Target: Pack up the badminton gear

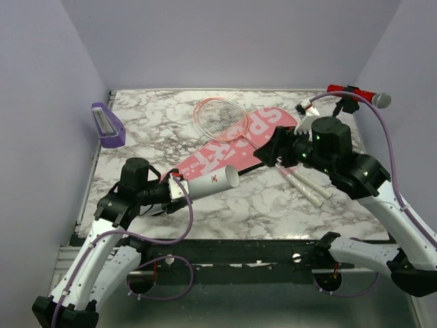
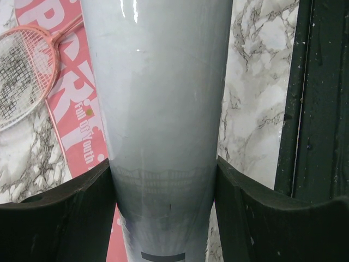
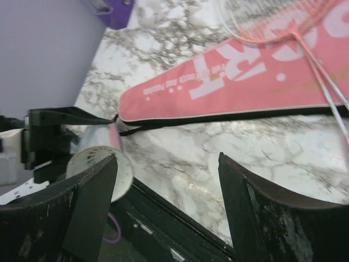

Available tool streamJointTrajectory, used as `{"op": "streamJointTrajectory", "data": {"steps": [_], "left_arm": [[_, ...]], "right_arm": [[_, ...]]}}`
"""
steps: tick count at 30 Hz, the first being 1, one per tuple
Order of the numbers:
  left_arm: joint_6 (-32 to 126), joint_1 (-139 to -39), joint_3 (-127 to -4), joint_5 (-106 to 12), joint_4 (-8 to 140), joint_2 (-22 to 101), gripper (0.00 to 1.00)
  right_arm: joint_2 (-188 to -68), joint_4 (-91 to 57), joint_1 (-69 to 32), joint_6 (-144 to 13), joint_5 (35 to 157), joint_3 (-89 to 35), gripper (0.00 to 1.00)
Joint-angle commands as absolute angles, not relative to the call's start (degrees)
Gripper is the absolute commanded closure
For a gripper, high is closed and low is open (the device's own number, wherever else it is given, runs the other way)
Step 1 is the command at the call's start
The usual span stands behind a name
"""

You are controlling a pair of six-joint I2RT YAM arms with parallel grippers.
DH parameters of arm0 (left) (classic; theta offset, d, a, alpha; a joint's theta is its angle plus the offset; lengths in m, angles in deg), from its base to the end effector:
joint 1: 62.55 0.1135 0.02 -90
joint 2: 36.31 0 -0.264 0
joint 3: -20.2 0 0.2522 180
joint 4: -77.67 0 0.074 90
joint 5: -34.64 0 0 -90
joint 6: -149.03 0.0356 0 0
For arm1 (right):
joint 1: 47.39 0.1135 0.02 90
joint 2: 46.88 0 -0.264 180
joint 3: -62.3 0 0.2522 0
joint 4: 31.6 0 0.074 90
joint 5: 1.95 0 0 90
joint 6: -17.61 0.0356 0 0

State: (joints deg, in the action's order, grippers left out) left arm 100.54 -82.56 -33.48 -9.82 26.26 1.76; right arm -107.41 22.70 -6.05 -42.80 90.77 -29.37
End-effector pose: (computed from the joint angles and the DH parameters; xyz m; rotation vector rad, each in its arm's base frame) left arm 0.1184 -0.0702 0.2863 1.3957 1.5029 -0.6355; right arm 0.1541 0.1378 0.4307 -0.2448 2.0611 0.8347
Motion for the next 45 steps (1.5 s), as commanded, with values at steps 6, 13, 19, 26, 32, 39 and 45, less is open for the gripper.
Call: {"op": "streamJointTrajectory", "data": {"steps": [6, 13, 19, 26, 32, 39, 45], "left_arm": [[108.4, -82.8, -34.1, -12.6, 20.7, 1.0, 0.64], [111.0, -83.2, -35.7, -15.4, 17.2, 2.7, 0.63], [107.4, -83.5, -37.9, -16.4, 15.7, 4.1, 0.63], [105.1, -83.6, -38.1, -15.1, 16.1, 3.4, 0.63], [105.2, -83.6, -37.8, -15.7, 16.4, 3.9, 0.63], [103.5, -83.6, -39.0, -15.9, 18.1, 3.9, 0.63], [103.4, -83.6, -40.2, -16.7, 17.9, 3.8, 0.63]], "right_arm": [[-108.0, 31.6, -7.9, -35.7, 74.7, -11.2, 0.28], [-114.1, 26.8, -7.9, -31.7, 73.3, -1.0, 0.34], [-121.3, 22.4, -7.8, -29.0, 73.3, 2.0, 0.36], [-126.2, 15.9, -7.9, -26.1, 72.5, 6.3, 0.46], [-126.5, 13.9, -7.8, -24.8, 72.6, 7.9, 0.54], [-127.8, 10.4, -7.8, -23.3, 73.1, 11.2, 0.63], [-127.6, 10.9, -7.8, -24.0, 73.3, 10.0, 0.87]]}}
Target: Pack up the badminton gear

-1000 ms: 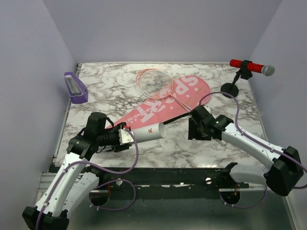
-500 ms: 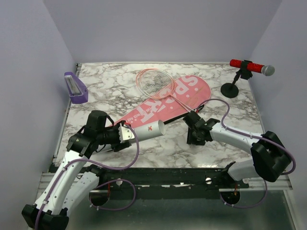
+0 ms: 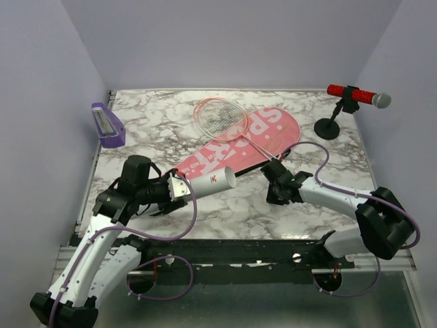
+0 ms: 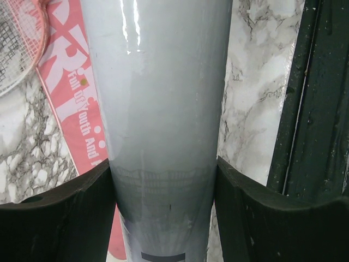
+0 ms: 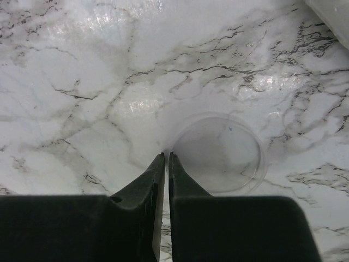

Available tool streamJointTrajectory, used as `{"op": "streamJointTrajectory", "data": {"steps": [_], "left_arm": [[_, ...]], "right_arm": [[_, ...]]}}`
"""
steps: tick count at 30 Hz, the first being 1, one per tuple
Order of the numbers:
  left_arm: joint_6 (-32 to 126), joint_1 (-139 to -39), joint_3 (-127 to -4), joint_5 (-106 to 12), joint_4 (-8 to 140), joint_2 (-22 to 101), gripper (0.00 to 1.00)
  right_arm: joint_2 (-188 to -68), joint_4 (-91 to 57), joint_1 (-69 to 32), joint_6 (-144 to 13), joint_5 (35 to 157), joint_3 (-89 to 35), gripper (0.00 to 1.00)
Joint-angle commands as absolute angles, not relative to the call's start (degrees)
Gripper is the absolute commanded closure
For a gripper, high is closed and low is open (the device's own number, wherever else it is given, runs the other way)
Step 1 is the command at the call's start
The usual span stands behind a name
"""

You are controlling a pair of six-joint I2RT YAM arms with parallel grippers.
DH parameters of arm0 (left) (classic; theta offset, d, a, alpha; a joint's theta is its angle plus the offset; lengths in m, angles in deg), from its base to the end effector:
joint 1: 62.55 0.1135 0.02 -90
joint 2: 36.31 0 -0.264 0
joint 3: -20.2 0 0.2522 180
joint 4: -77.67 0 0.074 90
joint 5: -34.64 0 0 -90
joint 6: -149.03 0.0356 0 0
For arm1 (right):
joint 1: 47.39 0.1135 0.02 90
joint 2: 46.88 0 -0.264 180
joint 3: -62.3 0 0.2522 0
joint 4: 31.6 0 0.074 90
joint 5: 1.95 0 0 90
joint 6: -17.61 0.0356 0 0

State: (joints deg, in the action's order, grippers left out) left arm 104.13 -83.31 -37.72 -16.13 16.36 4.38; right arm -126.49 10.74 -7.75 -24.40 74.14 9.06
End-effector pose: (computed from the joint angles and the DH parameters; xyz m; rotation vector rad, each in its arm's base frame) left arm 0.1170 -0.0684 0.2897 1.4544 1.6430 -0.5621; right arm 0.1886 0.1451 0.1600 0.2589 2.6940 0.1139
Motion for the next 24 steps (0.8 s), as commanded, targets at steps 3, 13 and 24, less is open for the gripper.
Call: {"op": "streamJointTrajectory", "data": {"steps": [3, 13, 24], "left_arm": [[105.4, -83.6, -39.5, -16.0, 15.9, 3.2, 0.63], [109.7, -83.6, -31.3, -9.4, 20.7, -1.3, 0.64], [102.8, -83.6, -31.2, -7.1, 31.3, -1.0, 0.65]], "right_arm": [[-124.1, 14.4, -7.8, -25.5, 74.5, 5.4, 0.99], [-108.3, 19.7, -7.8, -34.5, 100.5, -12.5, 1.00], [-104.7, 7.4, -7.8, -33.5, 126.2, -18.2, 1.00]]}}
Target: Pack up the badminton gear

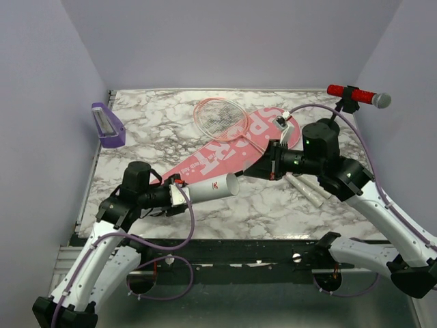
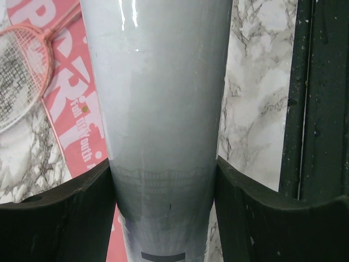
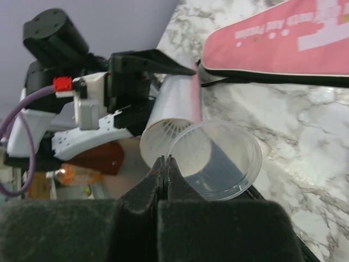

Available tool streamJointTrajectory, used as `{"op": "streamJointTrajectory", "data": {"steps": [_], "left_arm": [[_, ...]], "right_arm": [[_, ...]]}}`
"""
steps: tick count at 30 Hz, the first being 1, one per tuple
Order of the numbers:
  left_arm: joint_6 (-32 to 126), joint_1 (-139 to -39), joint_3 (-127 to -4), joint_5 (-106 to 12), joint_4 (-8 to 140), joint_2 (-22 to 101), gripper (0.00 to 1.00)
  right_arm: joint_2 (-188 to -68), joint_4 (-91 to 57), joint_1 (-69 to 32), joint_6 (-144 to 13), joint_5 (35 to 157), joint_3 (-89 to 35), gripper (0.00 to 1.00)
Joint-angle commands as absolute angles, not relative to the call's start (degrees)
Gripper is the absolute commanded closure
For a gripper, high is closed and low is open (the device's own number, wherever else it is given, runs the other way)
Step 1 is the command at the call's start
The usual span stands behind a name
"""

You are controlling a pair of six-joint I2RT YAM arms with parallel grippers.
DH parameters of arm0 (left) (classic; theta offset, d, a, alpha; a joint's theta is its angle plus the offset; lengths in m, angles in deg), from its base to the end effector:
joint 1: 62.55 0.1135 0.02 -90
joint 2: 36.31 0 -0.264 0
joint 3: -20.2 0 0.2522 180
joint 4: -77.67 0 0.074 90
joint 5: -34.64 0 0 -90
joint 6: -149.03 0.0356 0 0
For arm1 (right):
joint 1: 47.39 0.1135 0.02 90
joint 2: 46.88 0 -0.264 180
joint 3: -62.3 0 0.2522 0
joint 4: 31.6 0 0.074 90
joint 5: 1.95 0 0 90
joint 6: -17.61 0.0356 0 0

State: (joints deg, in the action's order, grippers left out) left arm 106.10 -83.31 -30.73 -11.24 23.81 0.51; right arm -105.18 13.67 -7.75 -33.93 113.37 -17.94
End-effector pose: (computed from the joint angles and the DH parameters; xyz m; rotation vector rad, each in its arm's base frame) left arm 0.1126 -0.0692 0.2695 1.4778 1.4946 -0.5944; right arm 0.1541 0.1474 0.3903 -0.3418 2.1593 1.2735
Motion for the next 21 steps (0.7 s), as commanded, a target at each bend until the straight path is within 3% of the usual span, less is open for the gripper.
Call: {"op": "streamJointTrajectory", "data": {"steps": [1, 9, 21], "left_arm": [[102.1, -83.6, -31.4, -7.0, 31.7, -1.1, 0.65], [99.6, -83.6, -32.1, -6.5, 32.8, -1.8, 0.66], [98.8, -83.6, -32.7, -6.6, 33.1, -1.8, 0.66]], "right_arm": [[-104.5, 5.9, -7.8, -32.8, 127.4, -17.8, 1.00], [-103.7, -5.3, -7.9, -27.1, 132.3, -14.4, 1.00], [-103.7, -6.9, -7.8, -26.3, 131.2, -12.6, 1.00]]}}
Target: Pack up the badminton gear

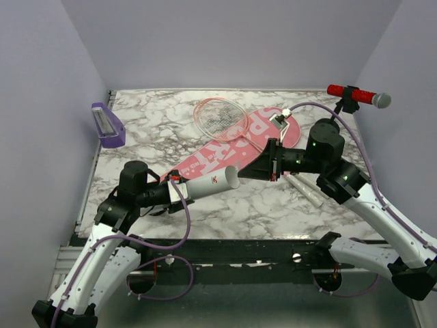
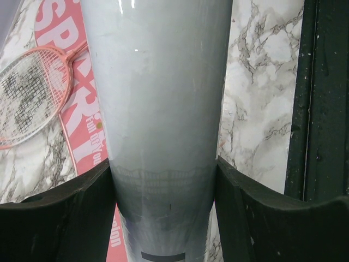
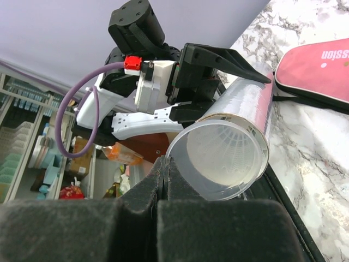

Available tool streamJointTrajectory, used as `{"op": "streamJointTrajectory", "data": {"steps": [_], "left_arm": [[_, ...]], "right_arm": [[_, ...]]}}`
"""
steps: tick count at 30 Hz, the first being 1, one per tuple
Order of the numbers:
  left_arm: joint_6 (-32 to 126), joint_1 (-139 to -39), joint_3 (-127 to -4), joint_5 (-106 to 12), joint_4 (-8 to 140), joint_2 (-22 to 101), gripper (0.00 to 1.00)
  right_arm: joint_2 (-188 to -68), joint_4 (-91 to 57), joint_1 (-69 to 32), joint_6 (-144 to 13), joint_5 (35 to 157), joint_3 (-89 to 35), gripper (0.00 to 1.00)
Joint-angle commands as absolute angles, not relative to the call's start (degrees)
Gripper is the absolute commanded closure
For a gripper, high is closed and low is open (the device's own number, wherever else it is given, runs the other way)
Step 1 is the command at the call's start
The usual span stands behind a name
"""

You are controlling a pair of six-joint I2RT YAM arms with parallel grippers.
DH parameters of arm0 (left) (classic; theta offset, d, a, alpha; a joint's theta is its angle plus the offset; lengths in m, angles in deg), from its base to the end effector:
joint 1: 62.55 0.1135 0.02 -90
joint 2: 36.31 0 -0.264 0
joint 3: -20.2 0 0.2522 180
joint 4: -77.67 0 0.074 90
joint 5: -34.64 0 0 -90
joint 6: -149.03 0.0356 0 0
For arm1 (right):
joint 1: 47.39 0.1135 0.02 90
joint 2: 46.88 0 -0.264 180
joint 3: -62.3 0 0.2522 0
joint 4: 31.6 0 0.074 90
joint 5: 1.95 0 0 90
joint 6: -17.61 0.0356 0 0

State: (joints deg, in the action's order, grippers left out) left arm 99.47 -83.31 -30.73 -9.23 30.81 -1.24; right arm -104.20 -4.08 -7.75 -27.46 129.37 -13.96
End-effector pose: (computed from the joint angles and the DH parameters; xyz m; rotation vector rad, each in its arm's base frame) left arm 0.1135 -0.0705 0.2833 1.3846 1.4265 -0.6240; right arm 0.1510 0.1557 0.4025 -0.5309 1.9365 1.6385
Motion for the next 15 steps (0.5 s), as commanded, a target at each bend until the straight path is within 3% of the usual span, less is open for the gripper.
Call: {"op": "streamJointTrajectory", "data": {"steps": [1, 15], "left_arm": [[98.8, -83.6, -32.8, -6.7, 33.1, -1.8, 0.66], [97.3, -83.6, -33.5, -6.9, 34.2, -1.4, 0.66]], "right_arm": [[-103.7, -7.5, -7.8, -26.0, 131.2, -12.4, 1.00], [-104.4, -11.2, -7.8, -24.3, 130.8, -9.1, 1.00]]}}
